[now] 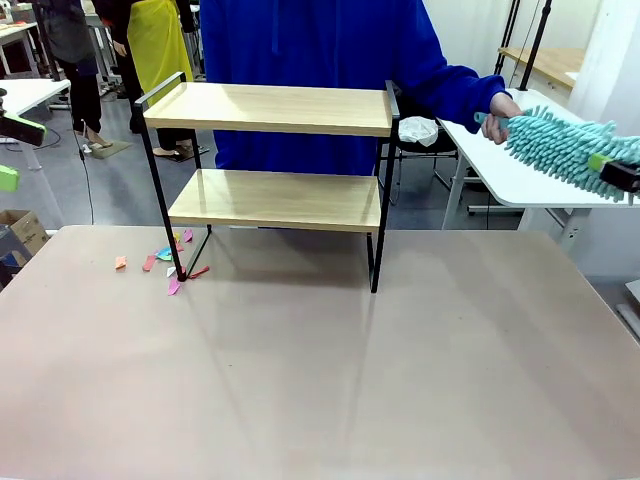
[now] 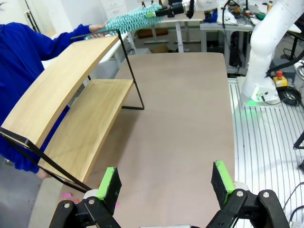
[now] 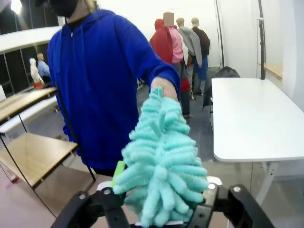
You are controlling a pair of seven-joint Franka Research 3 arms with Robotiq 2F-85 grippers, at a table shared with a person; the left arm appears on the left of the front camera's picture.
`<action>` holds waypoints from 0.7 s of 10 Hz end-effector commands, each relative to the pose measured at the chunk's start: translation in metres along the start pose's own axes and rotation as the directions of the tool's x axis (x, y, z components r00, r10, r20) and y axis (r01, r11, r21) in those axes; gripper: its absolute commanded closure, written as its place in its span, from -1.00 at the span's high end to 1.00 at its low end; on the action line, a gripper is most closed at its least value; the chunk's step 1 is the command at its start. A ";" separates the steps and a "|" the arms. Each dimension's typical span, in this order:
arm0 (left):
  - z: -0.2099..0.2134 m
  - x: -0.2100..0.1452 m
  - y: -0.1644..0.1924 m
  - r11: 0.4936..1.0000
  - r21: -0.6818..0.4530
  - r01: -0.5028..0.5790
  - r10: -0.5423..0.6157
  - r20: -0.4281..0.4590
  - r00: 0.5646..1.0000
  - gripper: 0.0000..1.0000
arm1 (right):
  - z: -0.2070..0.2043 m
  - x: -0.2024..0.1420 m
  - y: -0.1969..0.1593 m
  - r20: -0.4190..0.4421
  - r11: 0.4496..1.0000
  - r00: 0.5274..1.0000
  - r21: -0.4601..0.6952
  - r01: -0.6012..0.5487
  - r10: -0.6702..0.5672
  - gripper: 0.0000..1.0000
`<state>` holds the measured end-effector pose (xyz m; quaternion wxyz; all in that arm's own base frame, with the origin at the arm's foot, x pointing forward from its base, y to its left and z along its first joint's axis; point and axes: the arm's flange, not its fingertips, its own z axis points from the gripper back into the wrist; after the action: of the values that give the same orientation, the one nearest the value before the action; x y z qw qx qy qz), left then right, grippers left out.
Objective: Clean the shelf.
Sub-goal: Hand the Duster back to the human.
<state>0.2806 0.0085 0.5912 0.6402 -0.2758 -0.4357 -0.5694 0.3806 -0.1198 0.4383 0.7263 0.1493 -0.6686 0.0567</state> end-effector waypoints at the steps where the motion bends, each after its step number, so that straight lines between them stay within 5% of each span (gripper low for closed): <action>1: -0.002 0.002 0.002 1.000 -0.002 0.021 -0.021 0.024 0.999 1.00 | 0.023 0.039 0.000 0.094 0.998 0.994 -0.012 0.060 -0.059 1.00; 3: -0.002 0.002 0.002 1.000 -0.002 0.021 -0.021 0.024 0.999 1.00 | 0.046 0.104 -0.019 0.202 0.971 0.950 0.014 0.239 -0.237 1.00; 6: -0.002 0.002 0.002 1.000 -0.002 0.021 -0.021 0.024 0.999 1.00 | 0.090 0.164 -0.071 0.394 0.856 0.773 0.076 0.511 -0.496 1.00; 7: -0.002 0.002 0.002 1.000 -0.002 0.021 -0.021 0.024 0.999 1.00 | 0.098 0.166 -0.084 0.396 0.824 0.737 0.102 0.557 -0.547 1.00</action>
<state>0.2805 0.0084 0.5919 0.6400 -0.2745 -0.4352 -0.5707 0.3205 -0.2369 0.6033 0.5688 0.3071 -0.7404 -0.1843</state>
